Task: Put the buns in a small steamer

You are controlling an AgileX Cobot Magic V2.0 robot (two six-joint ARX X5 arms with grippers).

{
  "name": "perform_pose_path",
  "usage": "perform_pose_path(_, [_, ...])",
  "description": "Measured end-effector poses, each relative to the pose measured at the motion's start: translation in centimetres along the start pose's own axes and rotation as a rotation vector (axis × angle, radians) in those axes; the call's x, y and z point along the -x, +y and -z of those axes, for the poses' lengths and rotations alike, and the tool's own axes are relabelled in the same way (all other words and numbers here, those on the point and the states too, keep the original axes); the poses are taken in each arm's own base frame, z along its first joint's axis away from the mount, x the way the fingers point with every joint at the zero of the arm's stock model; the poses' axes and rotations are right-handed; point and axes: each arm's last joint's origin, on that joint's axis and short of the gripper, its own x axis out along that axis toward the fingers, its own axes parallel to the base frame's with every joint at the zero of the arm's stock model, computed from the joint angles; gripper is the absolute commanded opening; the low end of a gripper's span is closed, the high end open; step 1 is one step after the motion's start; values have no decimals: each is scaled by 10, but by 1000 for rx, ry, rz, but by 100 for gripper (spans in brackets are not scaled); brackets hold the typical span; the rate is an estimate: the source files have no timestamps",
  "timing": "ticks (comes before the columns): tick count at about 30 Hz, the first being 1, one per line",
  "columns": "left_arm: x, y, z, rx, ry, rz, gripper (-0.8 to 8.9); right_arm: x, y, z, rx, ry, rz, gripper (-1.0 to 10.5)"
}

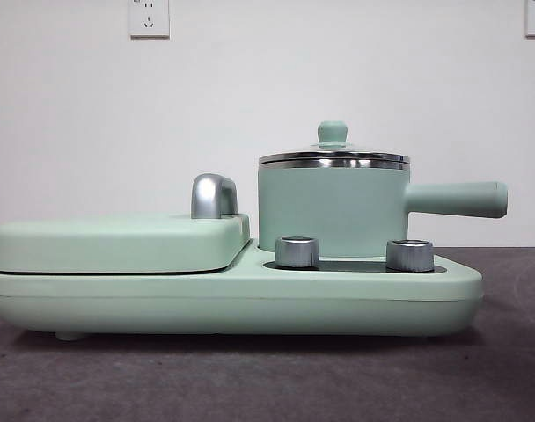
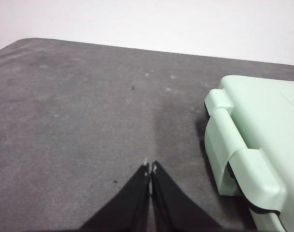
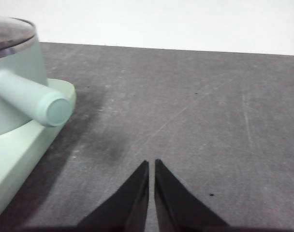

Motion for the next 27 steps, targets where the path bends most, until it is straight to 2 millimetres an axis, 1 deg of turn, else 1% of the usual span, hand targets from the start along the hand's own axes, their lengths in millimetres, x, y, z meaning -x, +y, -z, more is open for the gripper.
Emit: perform_pose_path(27, [0, 0, 0, 0, 0, 0, 7, 0, 2, 0, 4, 1, 1, 19])
